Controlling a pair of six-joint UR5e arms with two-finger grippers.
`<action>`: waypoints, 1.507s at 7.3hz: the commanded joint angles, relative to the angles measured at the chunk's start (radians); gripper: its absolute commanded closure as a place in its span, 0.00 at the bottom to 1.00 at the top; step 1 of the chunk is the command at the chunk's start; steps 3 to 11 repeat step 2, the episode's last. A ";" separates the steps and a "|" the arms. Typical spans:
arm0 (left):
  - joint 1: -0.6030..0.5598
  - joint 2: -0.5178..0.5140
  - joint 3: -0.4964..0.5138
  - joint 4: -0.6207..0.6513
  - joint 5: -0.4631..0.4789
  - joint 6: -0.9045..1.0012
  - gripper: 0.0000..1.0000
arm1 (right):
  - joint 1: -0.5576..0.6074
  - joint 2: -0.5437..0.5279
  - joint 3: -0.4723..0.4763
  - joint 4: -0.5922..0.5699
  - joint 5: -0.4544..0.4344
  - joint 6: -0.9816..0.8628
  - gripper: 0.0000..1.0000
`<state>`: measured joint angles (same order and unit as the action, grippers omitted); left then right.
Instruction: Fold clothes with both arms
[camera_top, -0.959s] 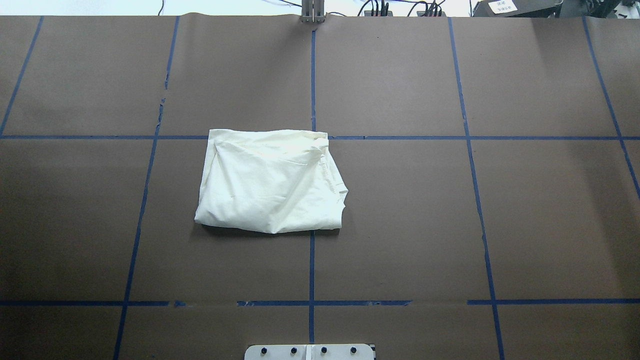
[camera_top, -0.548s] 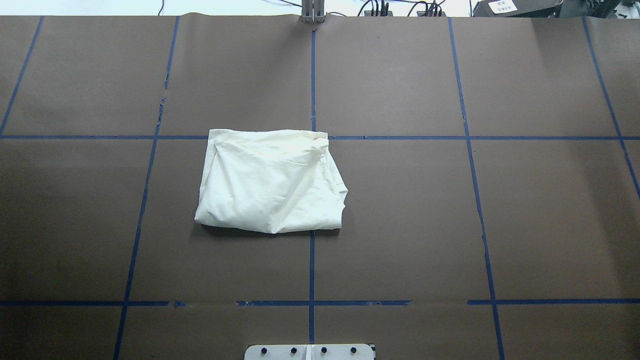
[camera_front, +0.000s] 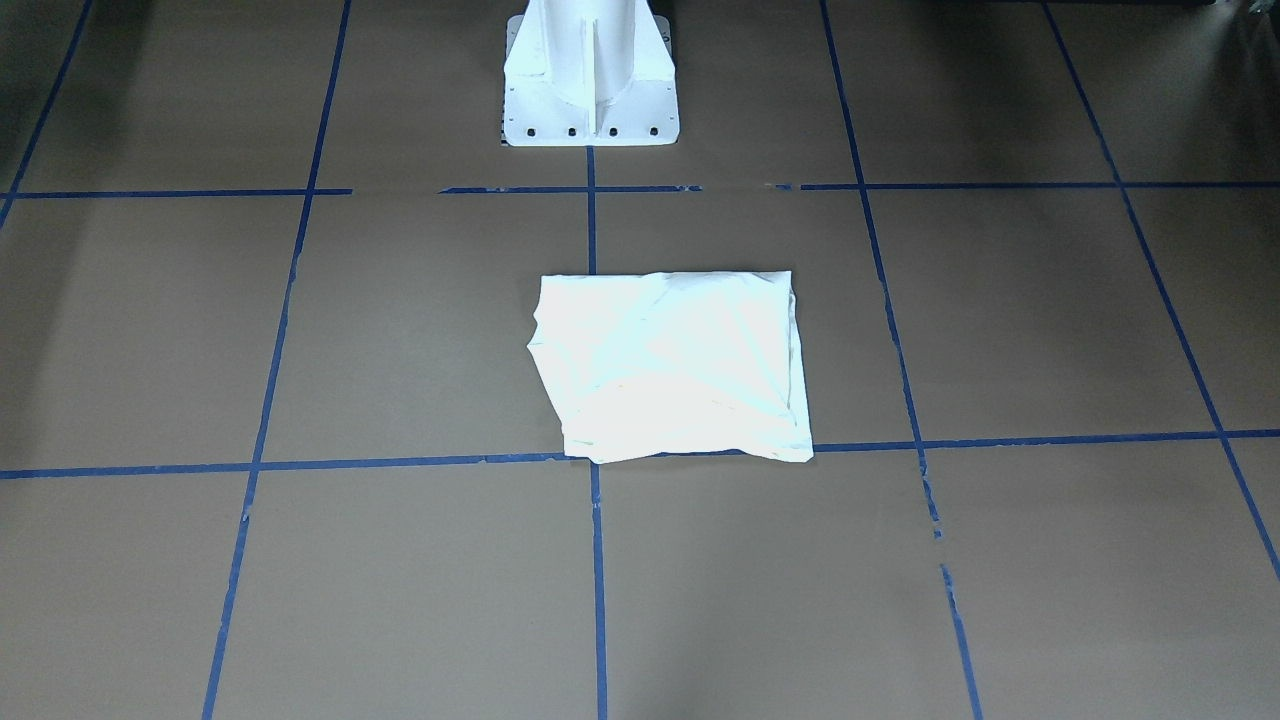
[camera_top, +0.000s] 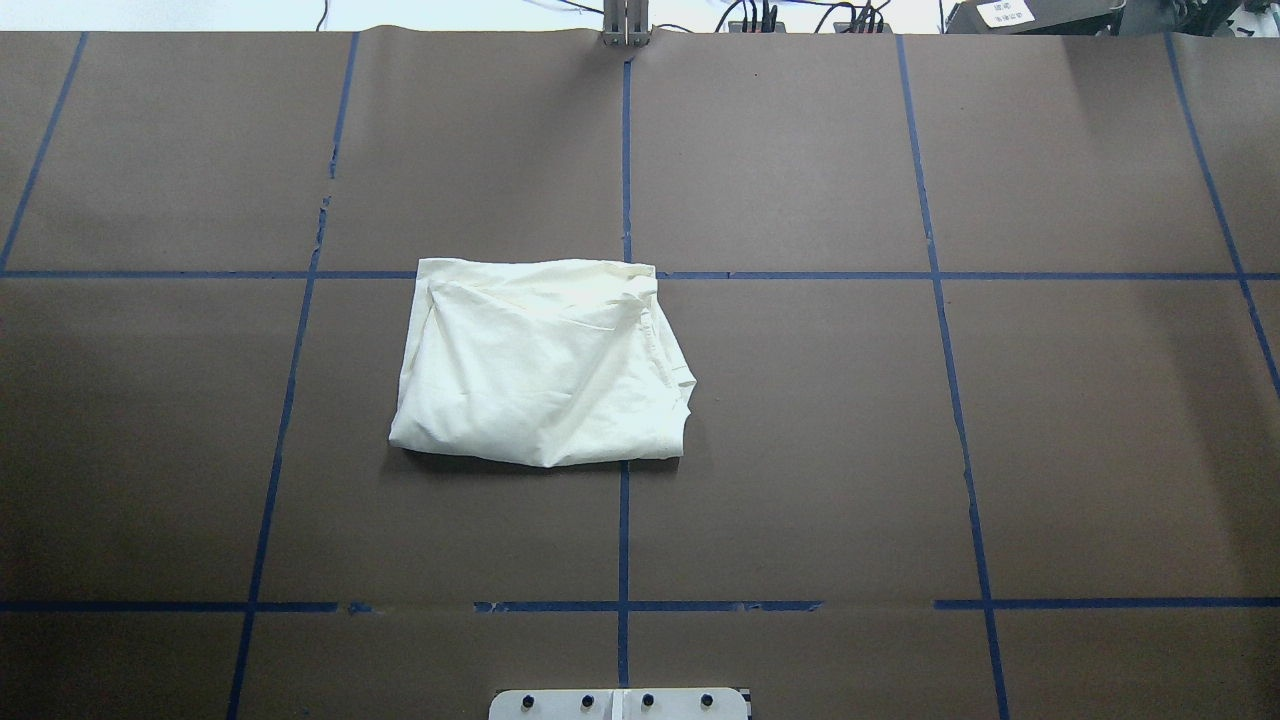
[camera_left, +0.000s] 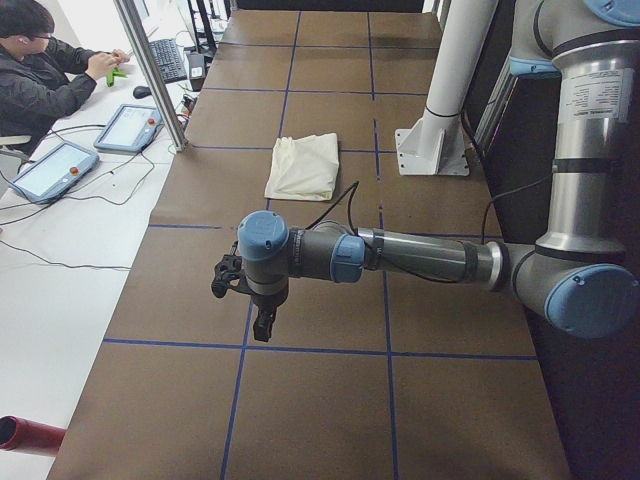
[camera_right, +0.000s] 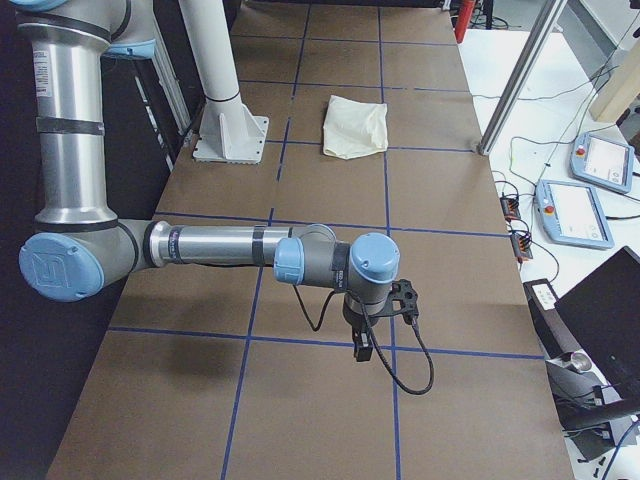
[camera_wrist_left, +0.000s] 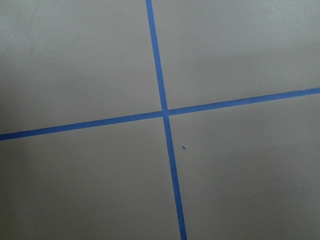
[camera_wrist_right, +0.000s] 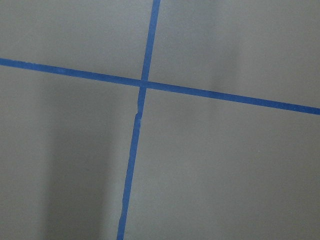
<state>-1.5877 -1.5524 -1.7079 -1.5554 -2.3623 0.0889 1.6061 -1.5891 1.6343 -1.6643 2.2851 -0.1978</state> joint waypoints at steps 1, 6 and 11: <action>0.000 -0.002 -0.001 -0.002 0.000 0.000 0.00 | 0.000 -0.003 -0.001 0.001 0.001 0.000 0.00; 0.000 -0.002 -0.004 -0.002 0.000 0.000 0.00 | 0.000 -0.003 -0.001 0.000 0.001 -0.002 0.00; 0.000 -0.002 -0.004 -0.002 0.000 0.000 0.00 | 0.000 -0.003 -0.001 0.000 0.001 -0.002 0.00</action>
